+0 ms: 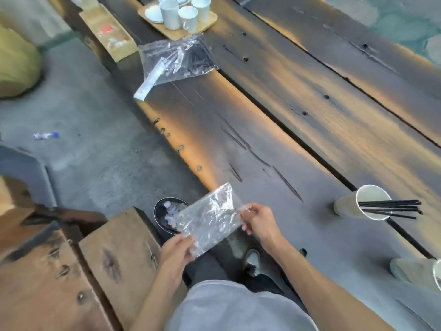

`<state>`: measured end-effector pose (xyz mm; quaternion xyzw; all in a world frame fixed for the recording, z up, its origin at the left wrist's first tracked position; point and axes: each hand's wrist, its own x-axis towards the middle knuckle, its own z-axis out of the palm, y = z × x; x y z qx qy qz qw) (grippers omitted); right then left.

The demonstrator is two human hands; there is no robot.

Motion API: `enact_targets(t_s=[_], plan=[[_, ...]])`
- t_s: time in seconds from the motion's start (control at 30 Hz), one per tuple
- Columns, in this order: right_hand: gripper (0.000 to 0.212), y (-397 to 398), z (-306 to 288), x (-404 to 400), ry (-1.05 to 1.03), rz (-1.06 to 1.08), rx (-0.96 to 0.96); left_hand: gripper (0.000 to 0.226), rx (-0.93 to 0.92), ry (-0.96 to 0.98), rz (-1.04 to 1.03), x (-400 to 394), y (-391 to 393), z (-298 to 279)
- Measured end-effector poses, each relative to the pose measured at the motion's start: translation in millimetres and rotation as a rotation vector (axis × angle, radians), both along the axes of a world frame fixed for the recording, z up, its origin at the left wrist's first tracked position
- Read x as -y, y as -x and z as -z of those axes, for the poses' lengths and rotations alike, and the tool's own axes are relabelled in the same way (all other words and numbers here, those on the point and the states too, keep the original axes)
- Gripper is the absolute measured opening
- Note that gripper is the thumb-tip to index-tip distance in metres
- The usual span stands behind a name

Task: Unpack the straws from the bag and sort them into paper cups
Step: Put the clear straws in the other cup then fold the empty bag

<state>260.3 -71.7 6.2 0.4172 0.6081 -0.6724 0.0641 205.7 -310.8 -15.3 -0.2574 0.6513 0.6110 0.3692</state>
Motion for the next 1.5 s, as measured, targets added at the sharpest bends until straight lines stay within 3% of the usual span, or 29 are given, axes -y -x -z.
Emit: enact_targets(t_s=[0.17, 0.3, 0.63, 0.77, 1.07, 1.33, 1.5], plan=[[0.016, 31.4, 23.2, 59.4, -0.017, -0.109, 0.117, 0.019, 0.085, 0.072, -0.199, 59.8, -8.0, 31.3], [0.019, 56.3, 58.5, 102.4, -0.014, -0.169, 0.222, 0.009, 0.207, 0.054, -0.241, 98.9, -5.2, 59.5], [0.016, 97.4, 219.1, 164.6, 0.062, -0.217, 0.520, 0.022, 0.198, 0.285, -0.329, 141.8, 55.6, 199.1], [0.013, 119.1, 289.1, 170.5, 0.122, -0.153, 0.597, 0.032, 0.183, 0.349, -0.297, 144.9, 90.1, 270.4], [0.012, 149.6, 411.0, 188.0, 0.253, 0.019, 0.668, 0.023, 0.209, 0.421, -0.268, 141.3, 155.7, 384.6], [0.009, 163.1, 464.5, 188.8, 0.264, 0.084, 0.692, 0.027, 0.287, 0.402, -0.317, 123.2, 178.1, 433.9], [0.005, 174.8, 458.8, 184.2, 0.140, -0.109, 0.660, 0.027, 0.286, 0.486, -0.282, 119.0, 187.2, 417.1]])
